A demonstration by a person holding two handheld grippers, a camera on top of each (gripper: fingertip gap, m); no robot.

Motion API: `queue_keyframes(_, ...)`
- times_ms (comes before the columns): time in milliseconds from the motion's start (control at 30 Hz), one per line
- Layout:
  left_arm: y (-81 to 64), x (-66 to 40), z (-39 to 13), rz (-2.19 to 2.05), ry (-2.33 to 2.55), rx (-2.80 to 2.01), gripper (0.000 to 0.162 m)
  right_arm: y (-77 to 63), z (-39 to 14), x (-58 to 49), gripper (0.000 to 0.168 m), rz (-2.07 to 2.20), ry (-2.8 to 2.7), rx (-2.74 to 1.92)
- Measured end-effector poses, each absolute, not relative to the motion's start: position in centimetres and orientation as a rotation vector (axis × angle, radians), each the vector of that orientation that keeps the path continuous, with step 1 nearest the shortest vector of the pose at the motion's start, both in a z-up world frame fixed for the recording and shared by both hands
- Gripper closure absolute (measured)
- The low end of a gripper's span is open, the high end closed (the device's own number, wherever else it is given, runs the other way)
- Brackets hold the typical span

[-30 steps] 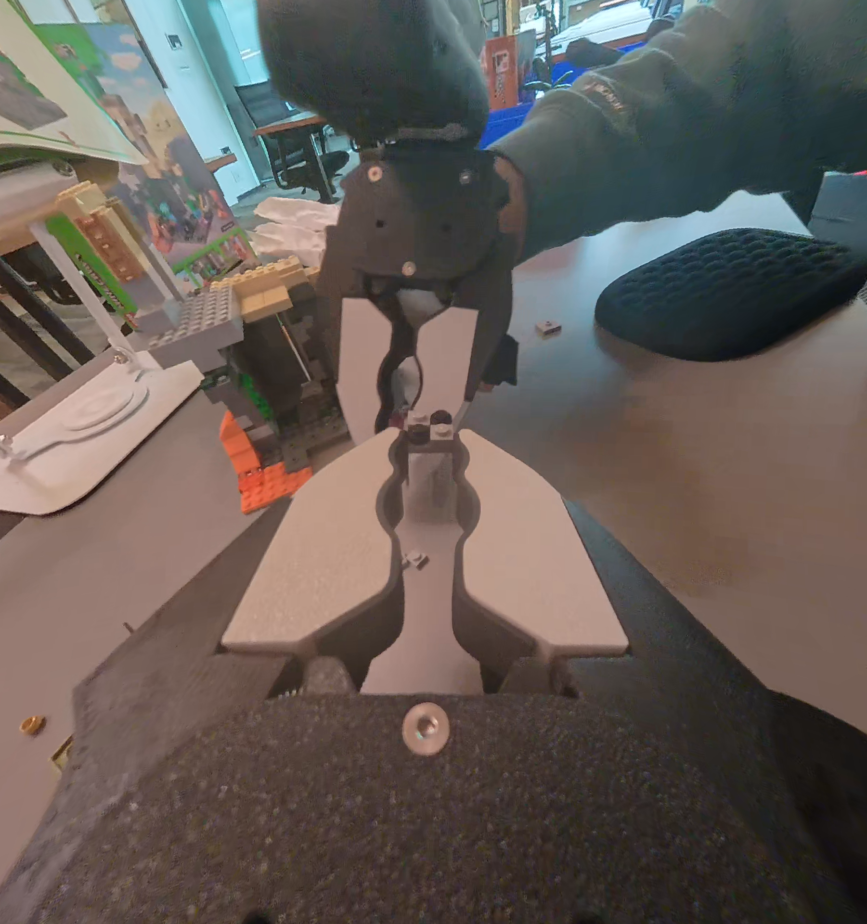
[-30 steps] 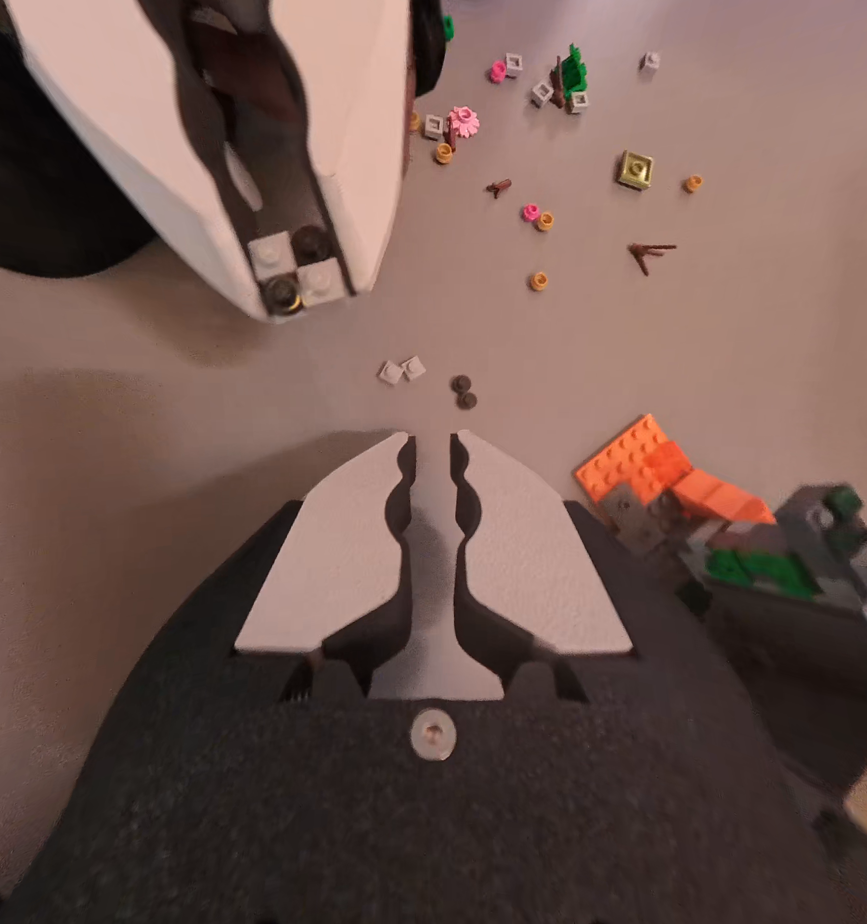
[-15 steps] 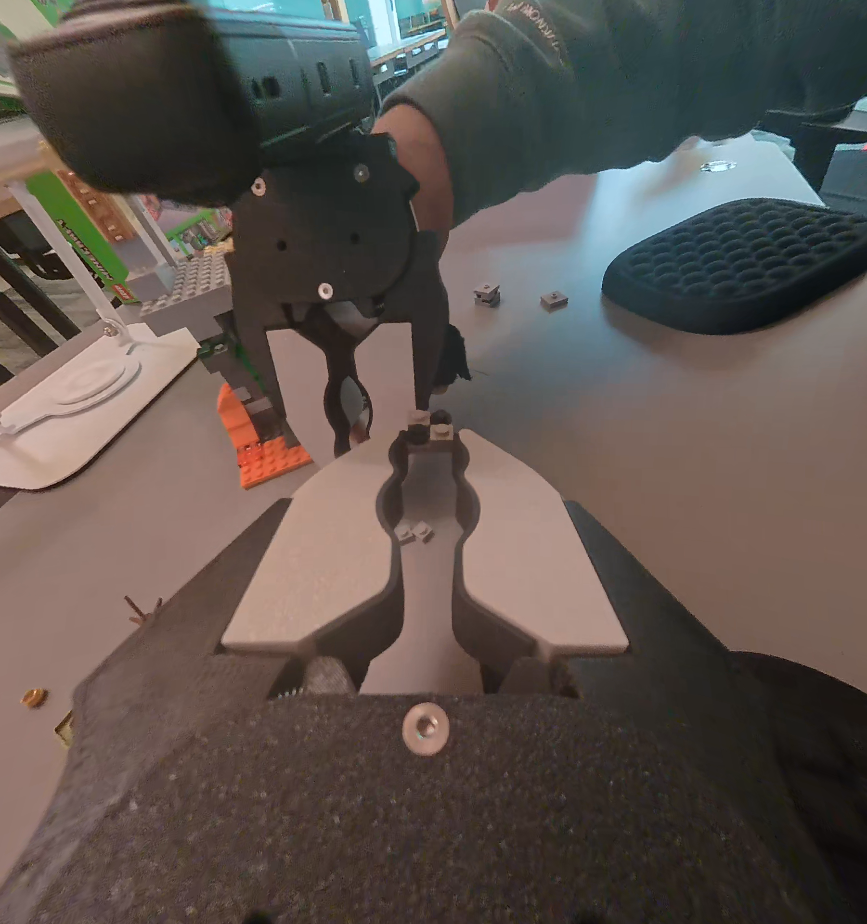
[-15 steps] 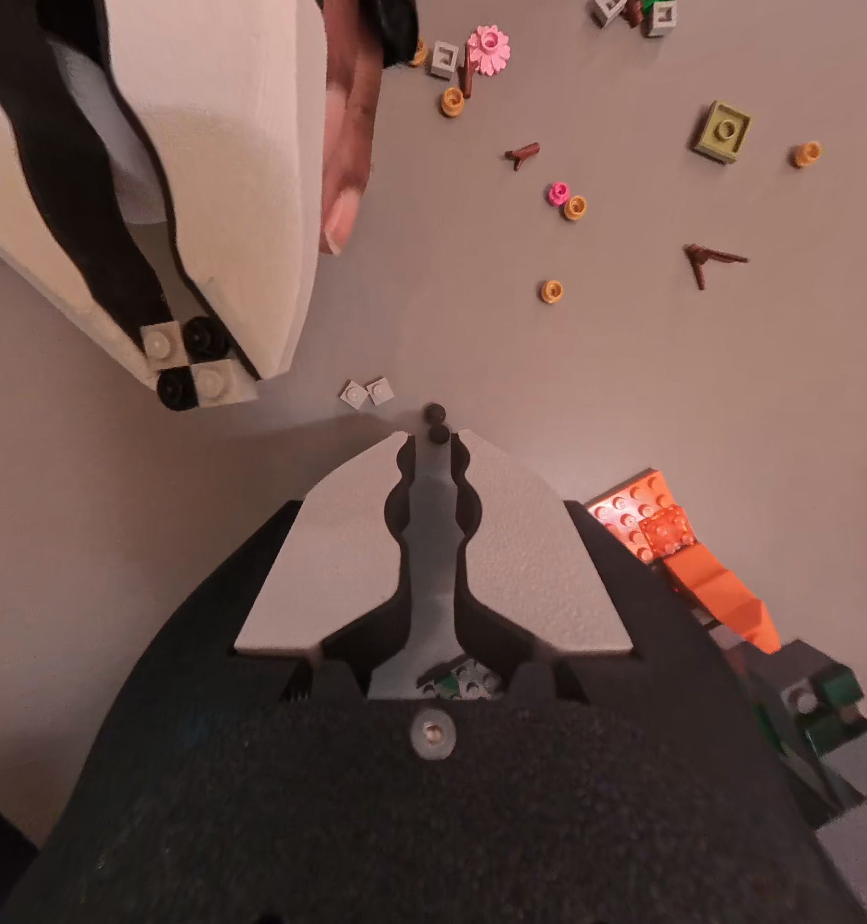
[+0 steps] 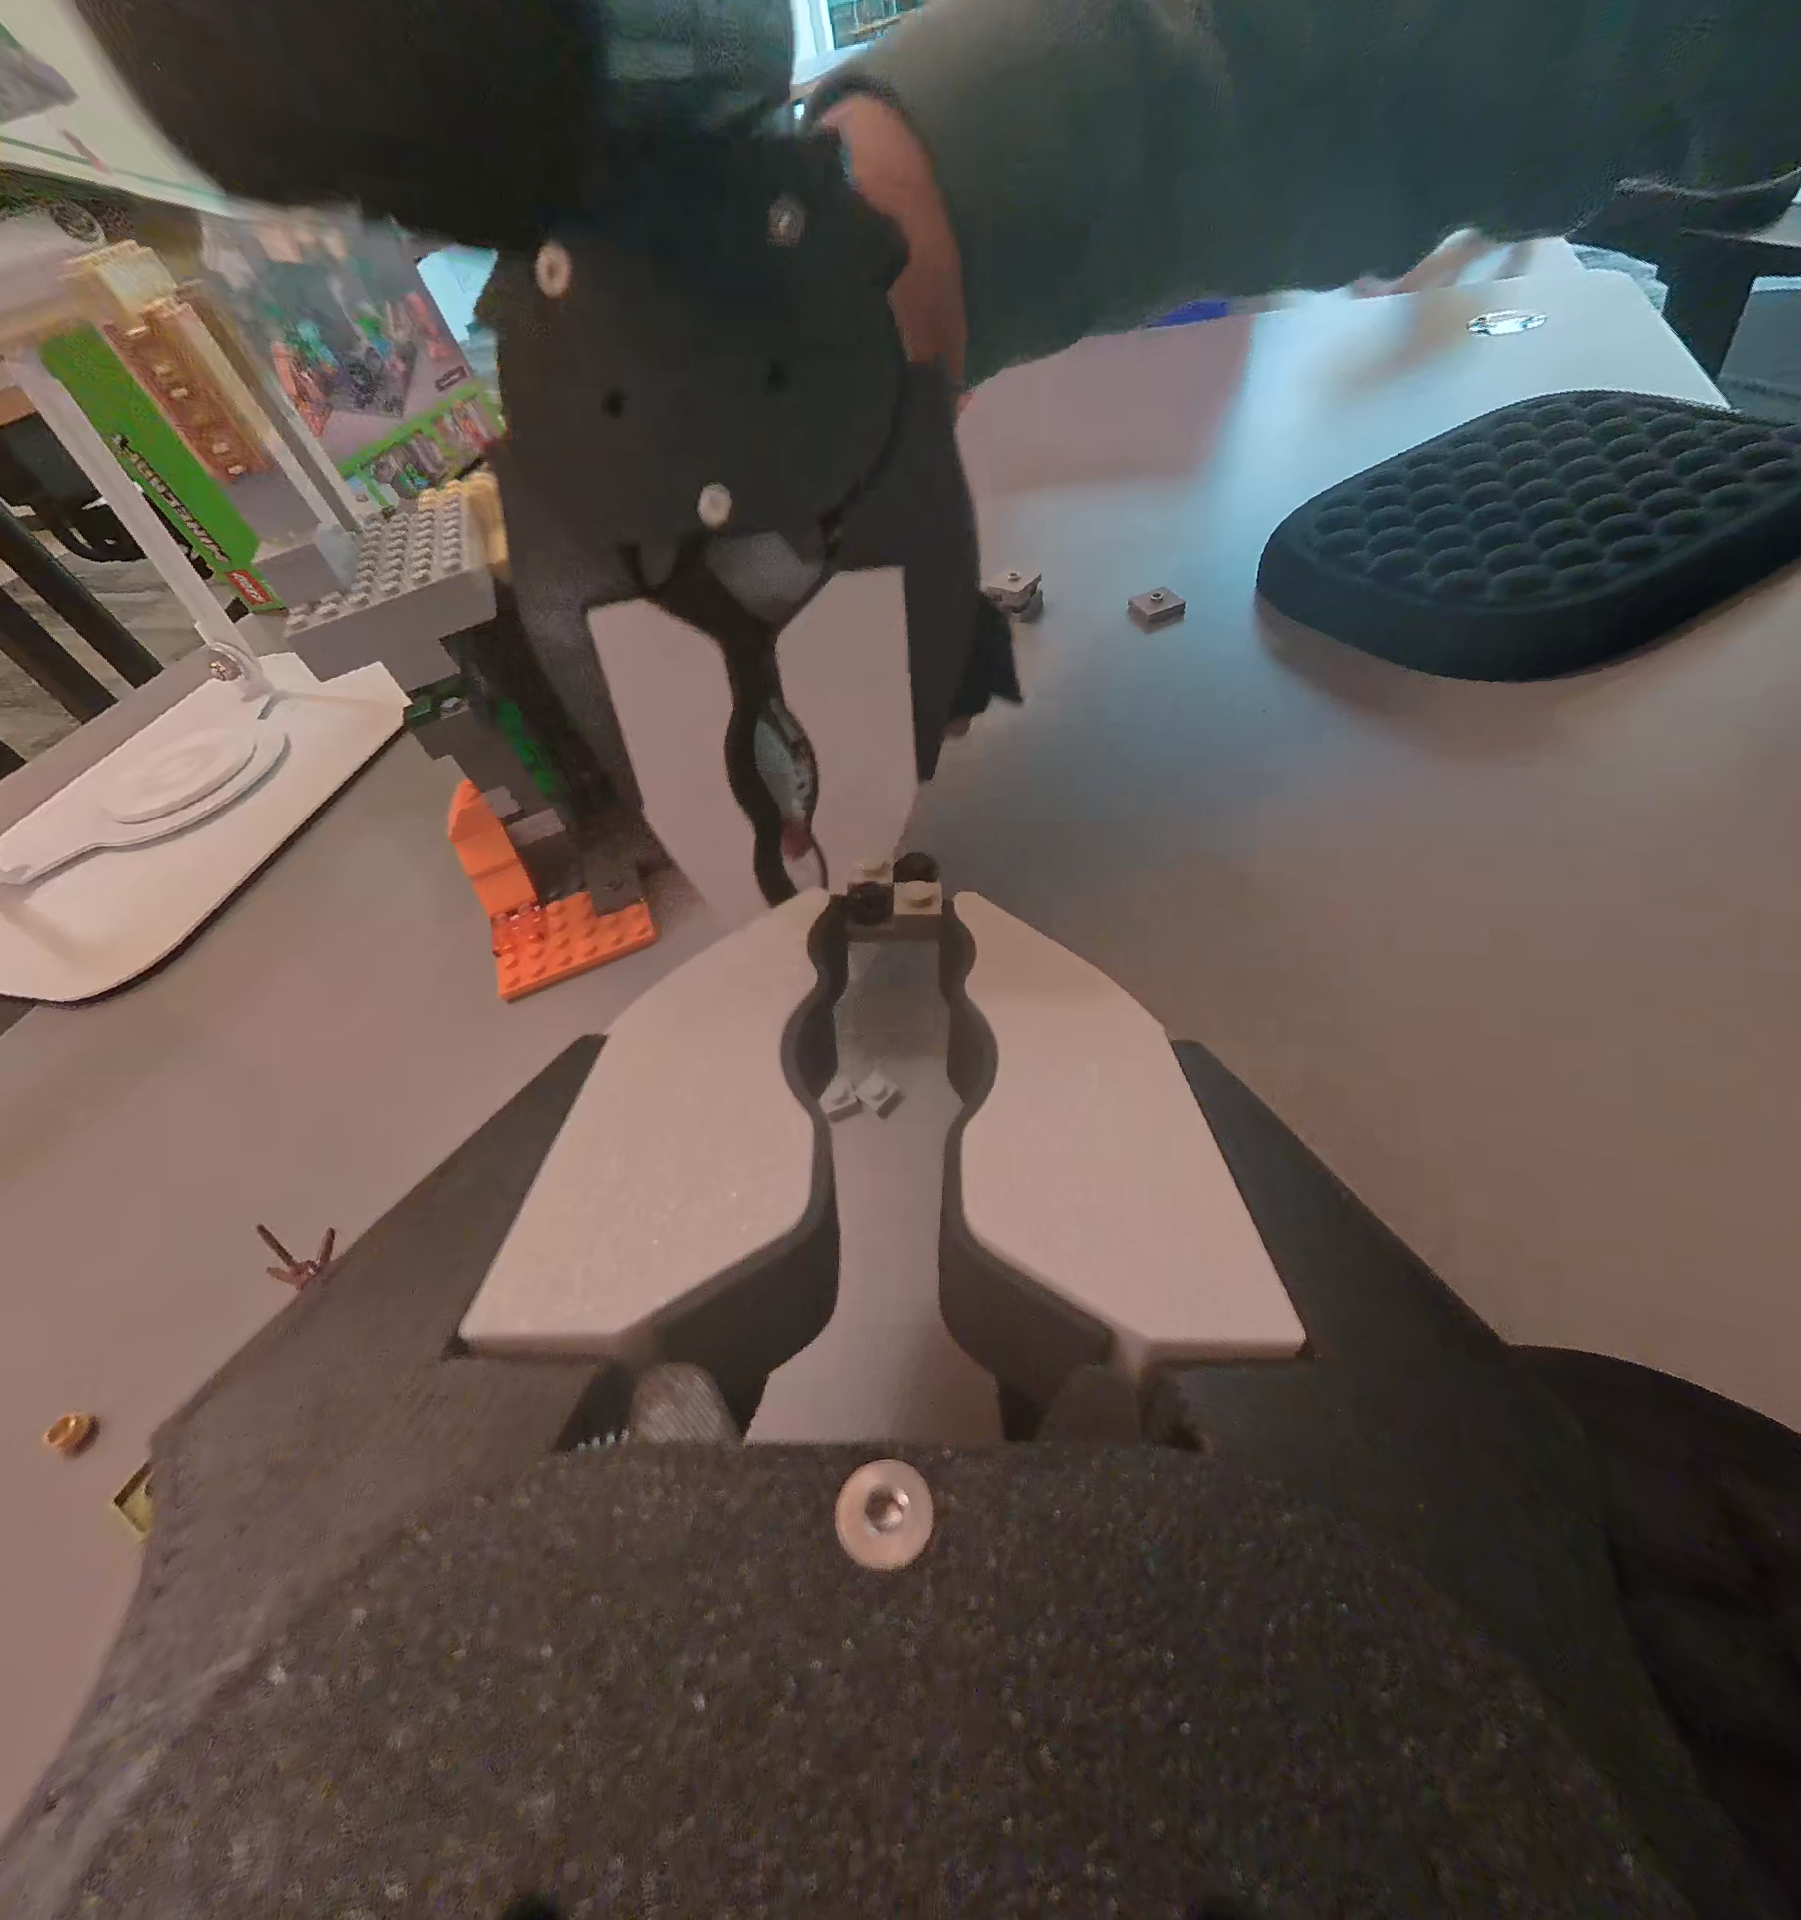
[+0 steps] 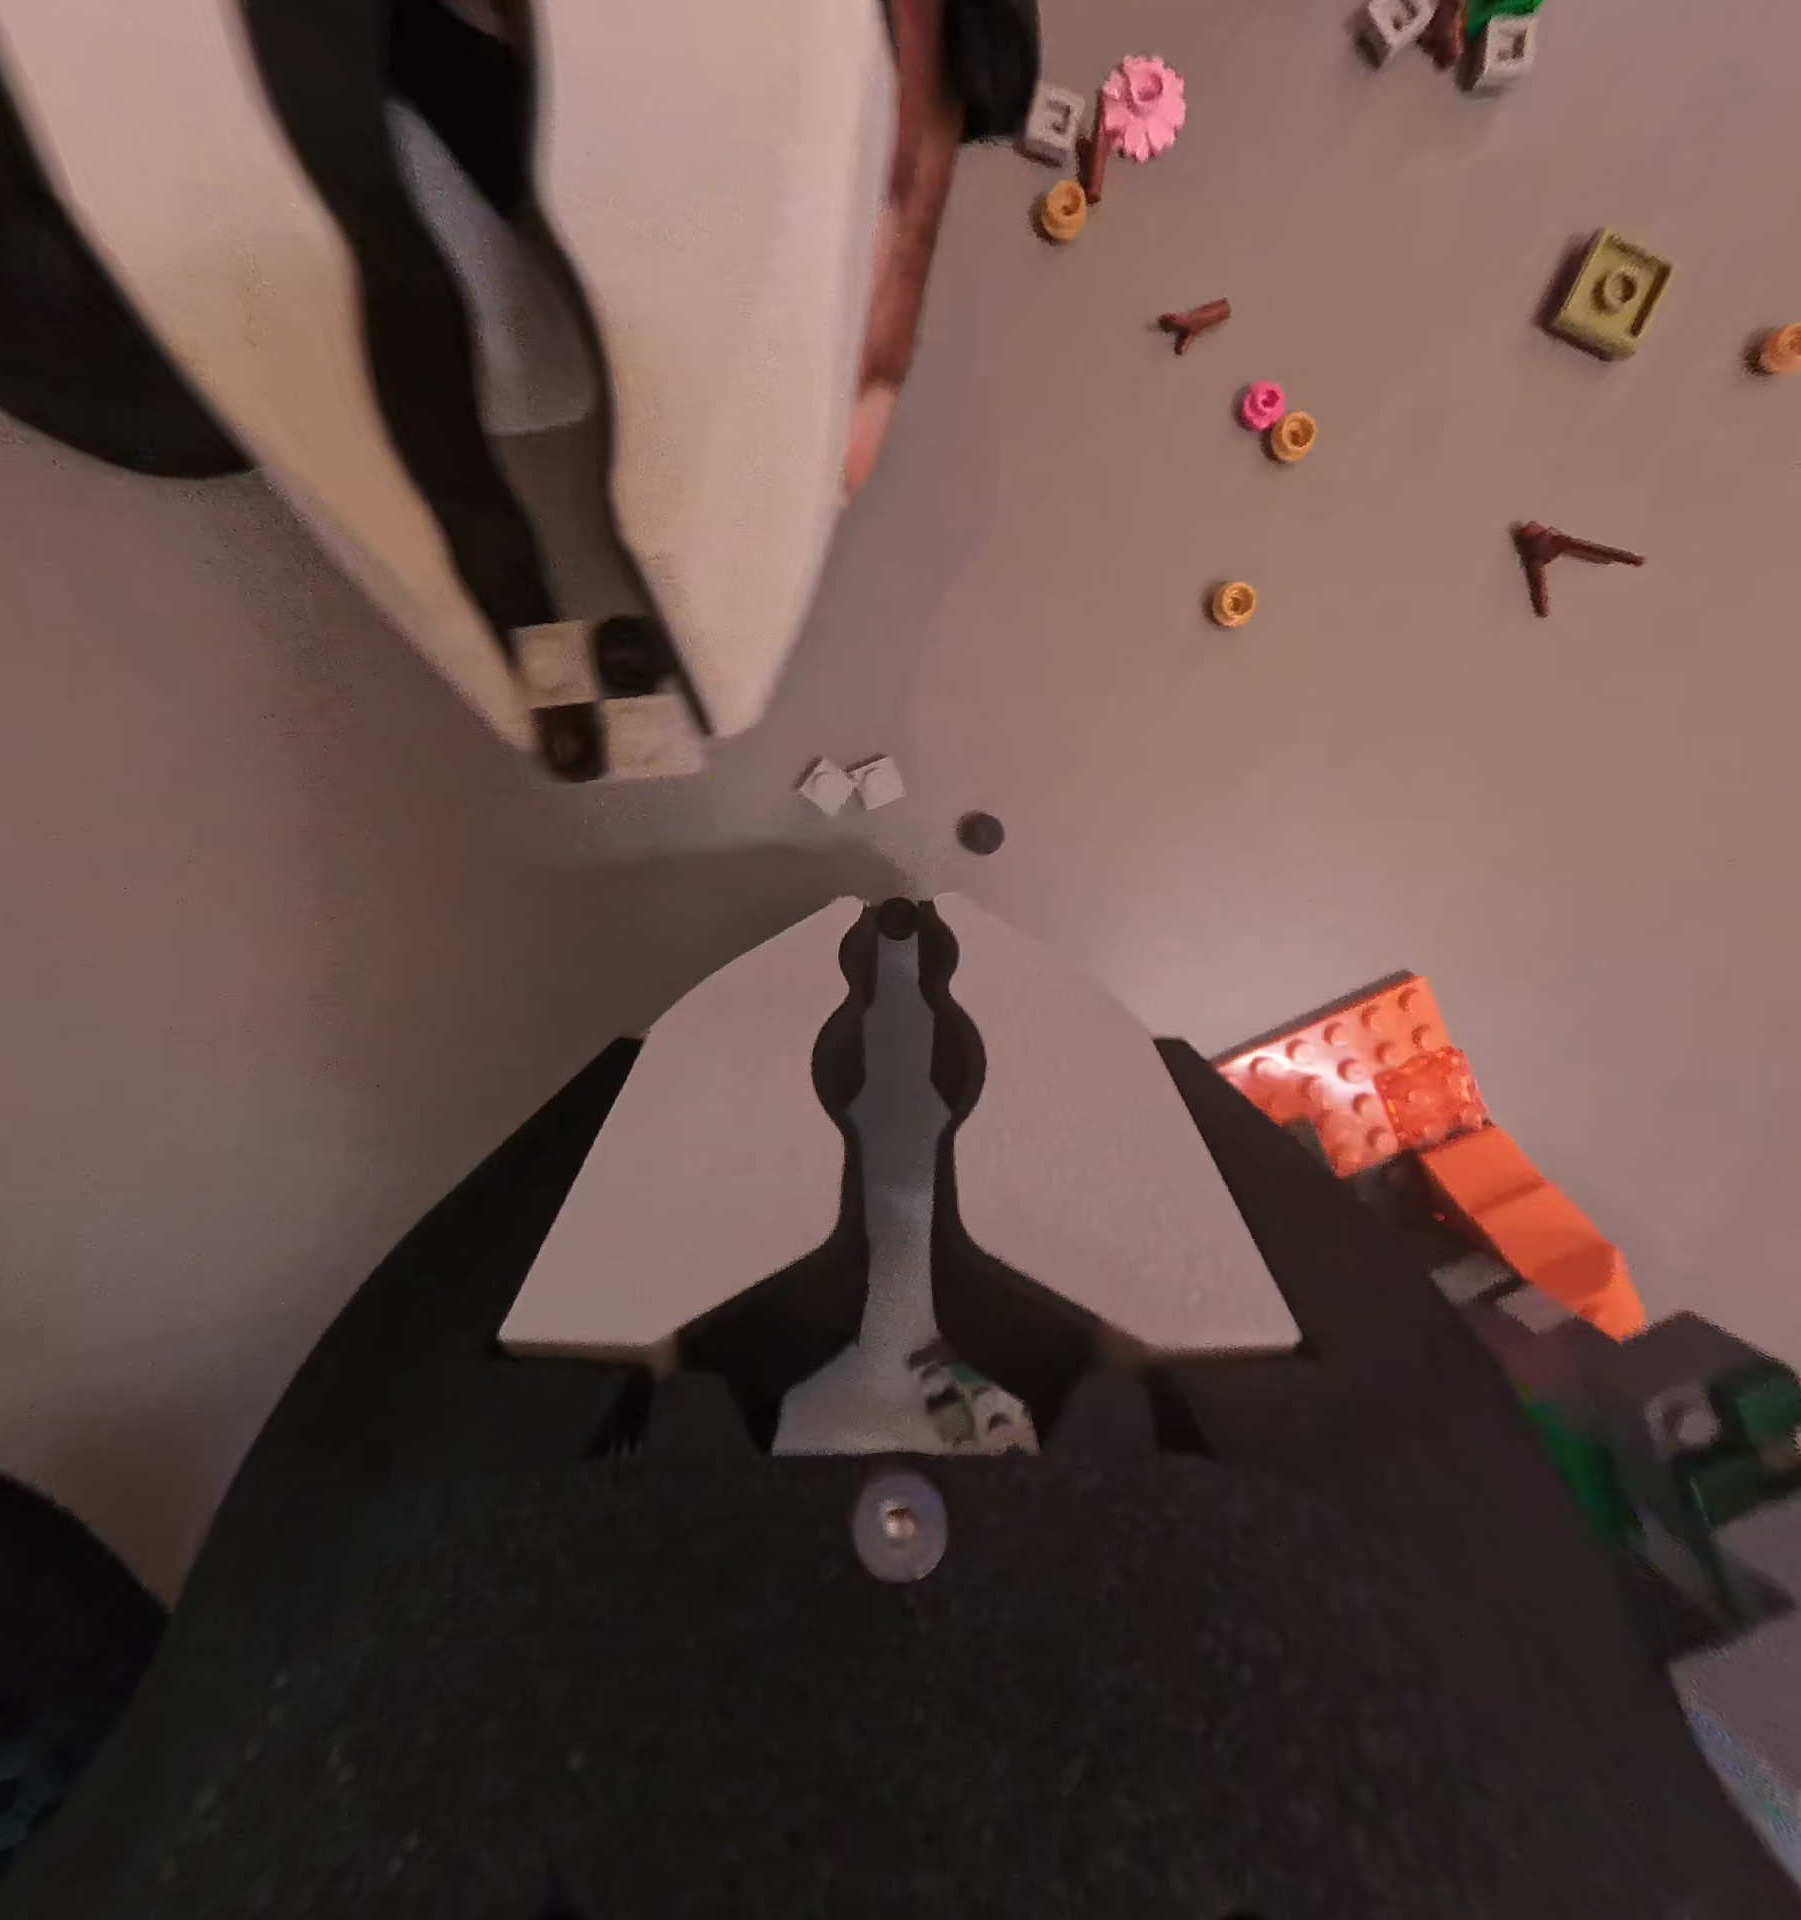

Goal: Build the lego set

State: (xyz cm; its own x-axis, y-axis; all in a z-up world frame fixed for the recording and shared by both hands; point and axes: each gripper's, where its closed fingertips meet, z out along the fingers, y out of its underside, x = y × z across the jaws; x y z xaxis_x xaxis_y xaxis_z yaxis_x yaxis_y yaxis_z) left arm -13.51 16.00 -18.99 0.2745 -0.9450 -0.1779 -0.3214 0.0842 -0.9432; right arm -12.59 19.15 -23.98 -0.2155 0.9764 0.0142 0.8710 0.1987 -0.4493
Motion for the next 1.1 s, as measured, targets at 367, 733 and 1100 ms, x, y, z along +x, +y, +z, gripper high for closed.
queue_keyframes(367, 15.7, -13.2, -18.8, -0.765, 1.237, -1.461, 0.146, 15.9, -16.8, -13.7, 0.161, 0.555, -2.179, -1.552)
queue_keyframes(733, 15.1, -12.8, -17.9, -0.781, 1.229, -1.420, 0.146, 15.2, -17.0, -13.8, 0.161, 0.498, -2.271, -1.565)
queue_keyframes(1100, 14.8, -12.7, -17.8, -0.803, 1.231, -1.416, 0.146, 15.0, -17.0, -13.6, 0.160, 0.505, -2.287, -1.570)
